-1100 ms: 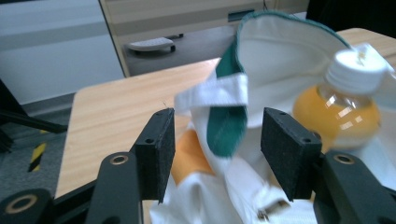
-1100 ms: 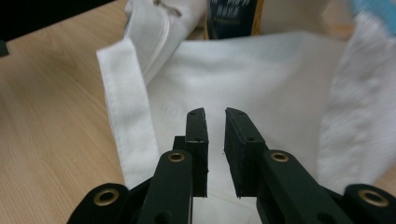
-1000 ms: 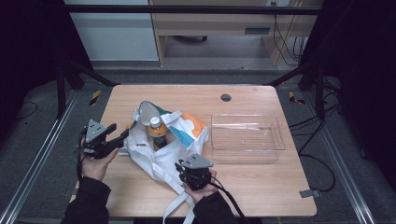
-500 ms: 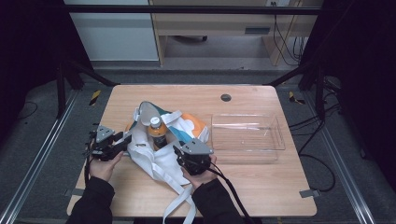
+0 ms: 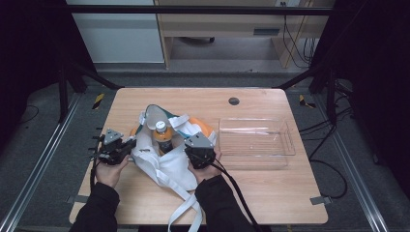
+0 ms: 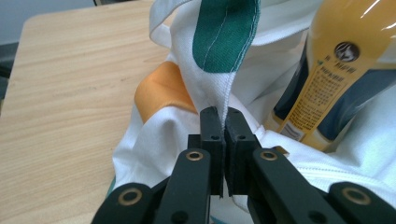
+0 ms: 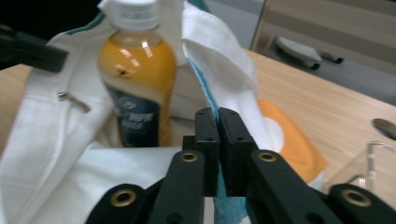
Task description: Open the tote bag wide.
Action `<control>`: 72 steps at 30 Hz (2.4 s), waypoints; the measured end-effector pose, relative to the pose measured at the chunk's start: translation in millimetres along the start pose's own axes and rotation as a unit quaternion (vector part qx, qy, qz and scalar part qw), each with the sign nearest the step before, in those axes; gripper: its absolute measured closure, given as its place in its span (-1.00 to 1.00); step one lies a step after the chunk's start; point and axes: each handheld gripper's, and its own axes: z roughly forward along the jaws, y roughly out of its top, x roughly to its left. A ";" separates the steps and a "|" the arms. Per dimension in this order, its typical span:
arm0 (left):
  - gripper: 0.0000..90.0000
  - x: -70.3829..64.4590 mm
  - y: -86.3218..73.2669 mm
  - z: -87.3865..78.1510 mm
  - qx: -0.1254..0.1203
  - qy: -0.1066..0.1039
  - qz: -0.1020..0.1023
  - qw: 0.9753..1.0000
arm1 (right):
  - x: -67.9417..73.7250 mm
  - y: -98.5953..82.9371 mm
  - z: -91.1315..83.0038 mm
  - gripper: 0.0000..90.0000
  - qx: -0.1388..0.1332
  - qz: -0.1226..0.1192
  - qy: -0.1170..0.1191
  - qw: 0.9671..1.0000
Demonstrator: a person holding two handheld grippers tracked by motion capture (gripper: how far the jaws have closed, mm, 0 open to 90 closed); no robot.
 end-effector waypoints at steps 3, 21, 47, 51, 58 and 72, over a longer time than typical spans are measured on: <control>0.96 -1.3 1.7 -1.4 -0.005 -0.002 0.001 1.000 | -7.7 1.8 -2.5 0.98 -0.010 0.009 -0.019 1.000; 0.83 0.5 1.9 -2.9 -0.006 0.000 0.016 1.000 | -34.2 -24.4 18.3 0.90 0.052 0.048 -0.060 0.996; 0.73 -18.2 56.8 15.7 -0.050 0.002 0.067 0.997 | 22.9 -55.3 -5.0 0.96 0.057 0.027 0.088 0.994; 0.83 -20.8 62.5 21.5 -0.041 -0.005 0.066 0.997 | 35.0 -72.4 4.0 1.00 0.085 0.021 0.104 0.991; 0.86 -22.6 76.2 21.3 -0.054 -0.008 0.056 0.997 | 43.7 -85.8 13.3 1.00 0.118 0.009 0.116 0.986; 0.86 -13.2 93.0 60.3 -0.045 -0.025 0.016 0.999 | 47.7 -84.5 11.7 1.00 0.127 0.001 0.149 0.981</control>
